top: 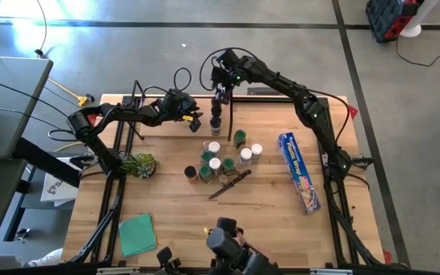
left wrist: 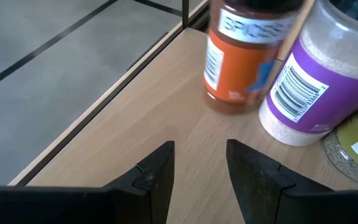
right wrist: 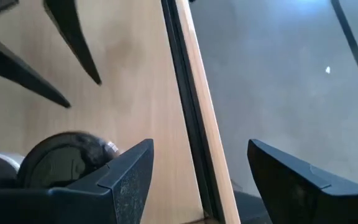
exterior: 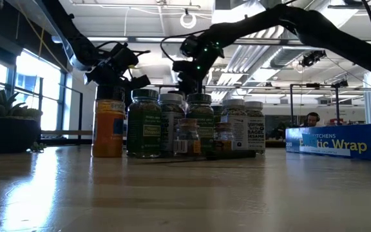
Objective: Shelf spices
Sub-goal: Put the black lid seasoning bottle on the shelf
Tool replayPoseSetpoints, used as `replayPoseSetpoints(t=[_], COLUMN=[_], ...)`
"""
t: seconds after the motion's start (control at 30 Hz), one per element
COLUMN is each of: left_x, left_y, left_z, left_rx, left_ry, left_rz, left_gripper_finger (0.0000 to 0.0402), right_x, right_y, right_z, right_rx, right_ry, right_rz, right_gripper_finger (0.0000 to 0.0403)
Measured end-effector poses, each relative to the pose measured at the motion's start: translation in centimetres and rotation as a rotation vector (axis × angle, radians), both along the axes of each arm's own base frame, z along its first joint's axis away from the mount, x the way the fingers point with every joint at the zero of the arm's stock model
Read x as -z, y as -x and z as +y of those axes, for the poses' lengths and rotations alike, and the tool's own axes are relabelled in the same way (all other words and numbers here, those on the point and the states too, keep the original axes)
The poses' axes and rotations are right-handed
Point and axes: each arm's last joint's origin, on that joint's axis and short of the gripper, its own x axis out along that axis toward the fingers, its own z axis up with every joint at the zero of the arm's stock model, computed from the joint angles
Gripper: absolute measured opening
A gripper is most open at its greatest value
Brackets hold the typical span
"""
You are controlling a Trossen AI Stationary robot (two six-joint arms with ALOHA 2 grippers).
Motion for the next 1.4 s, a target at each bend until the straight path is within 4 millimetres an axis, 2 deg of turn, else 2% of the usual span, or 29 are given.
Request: replayPoseSetpoints(t=[0.3, 0.43, 0.67, 0.9, 1.13, 1.4], left_x=[-0.1, -0.2, 1.2, 2.4, 3.1, 3.0], left_y=[0.0, -0.4, -0.5, -1.3, -1.9, -2.3], left_z=[0.0, 0.6, 2.0, 2.7, 2.6, 2.1], left_rx=[0.0, -0.013, 0.028, 0.06, 0.074, 0.092], left_ry=[-0.007, -0.042, -0.025, -0.039, -0.025, -0.027], left_rz=[-0.008, -0.078, -0.147, -0.173, -0.158, -0.159], left_gripper_finger=[0.0142, 0.0142, 0.0142, 0.0142, 0.0142, 0.0142], right_x=[0.0, -0.4, -1.0, -3.4, -5.1, -5.0], right_y=[-0.7, -0.7, -0.1, 0.6, 0.5, 0.1], right_z=[1.0, 1.1, 1.6, 3.3, 5.0, 5.9], right_rx=[-0.058, -0.058, -0.041, -0.038, -0.056, -0.076], right_ry=[0.031, 0.039, 0.029, 0.057, 0.087, 0.081], right_rz=[0.012, 0.002, 0.045, 0.066, 0.051, 0.068], right_gripper_finger=[0.0254, 0.0254, 0.0254, 0.0254, 0.0254, 0.0254])
